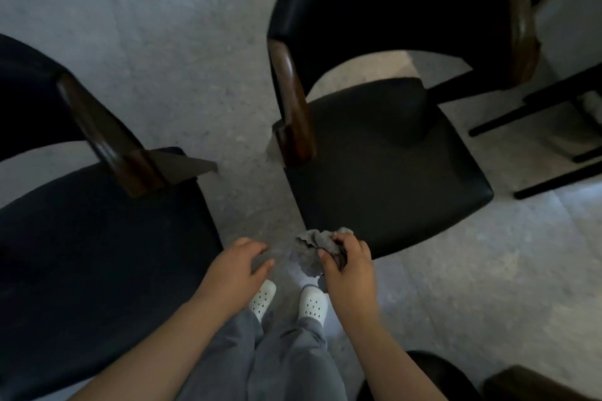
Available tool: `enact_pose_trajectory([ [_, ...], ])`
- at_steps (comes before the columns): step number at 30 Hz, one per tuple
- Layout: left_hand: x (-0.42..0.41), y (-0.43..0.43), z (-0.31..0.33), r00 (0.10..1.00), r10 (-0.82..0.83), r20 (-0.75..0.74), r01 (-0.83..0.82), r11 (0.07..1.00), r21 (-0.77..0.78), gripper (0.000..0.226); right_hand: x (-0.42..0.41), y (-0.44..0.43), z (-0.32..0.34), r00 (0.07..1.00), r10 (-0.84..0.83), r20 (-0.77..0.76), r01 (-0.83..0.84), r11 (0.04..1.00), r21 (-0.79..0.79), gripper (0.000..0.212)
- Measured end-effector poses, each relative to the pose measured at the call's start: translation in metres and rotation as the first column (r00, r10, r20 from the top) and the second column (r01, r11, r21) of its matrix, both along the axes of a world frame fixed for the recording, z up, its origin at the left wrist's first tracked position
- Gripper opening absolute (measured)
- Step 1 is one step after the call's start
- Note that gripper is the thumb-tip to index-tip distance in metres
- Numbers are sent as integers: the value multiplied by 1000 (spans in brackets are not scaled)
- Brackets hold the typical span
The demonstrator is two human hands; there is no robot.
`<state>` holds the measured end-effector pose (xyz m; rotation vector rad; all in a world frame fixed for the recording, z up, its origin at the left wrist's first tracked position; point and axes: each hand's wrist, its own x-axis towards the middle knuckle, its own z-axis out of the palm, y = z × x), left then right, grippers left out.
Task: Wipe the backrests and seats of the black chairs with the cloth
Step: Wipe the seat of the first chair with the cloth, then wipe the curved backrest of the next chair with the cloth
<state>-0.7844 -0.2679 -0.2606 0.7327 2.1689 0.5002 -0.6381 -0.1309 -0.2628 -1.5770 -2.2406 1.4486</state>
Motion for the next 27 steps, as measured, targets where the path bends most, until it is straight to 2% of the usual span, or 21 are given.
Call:
enact_pose_trajectory([
  [8, 18, -24, 76, 971, 234, -44, -232, 971, 64, 35, -19, 15, 73, 966, 250, -71, -247, 968, 43, 20],
  [13, 25, -32, 112, 920, 384, -80, -373, 919, 127, 34, -33, 22, 107, 923, 377, -70, -373, 925, 67, 28],
  [27, 1, -97, 163, 760, 641, -107, -615, 763, 198, 33, -119, -37, 154, 756, 639, -144, -629, 769, 112, 30],
])
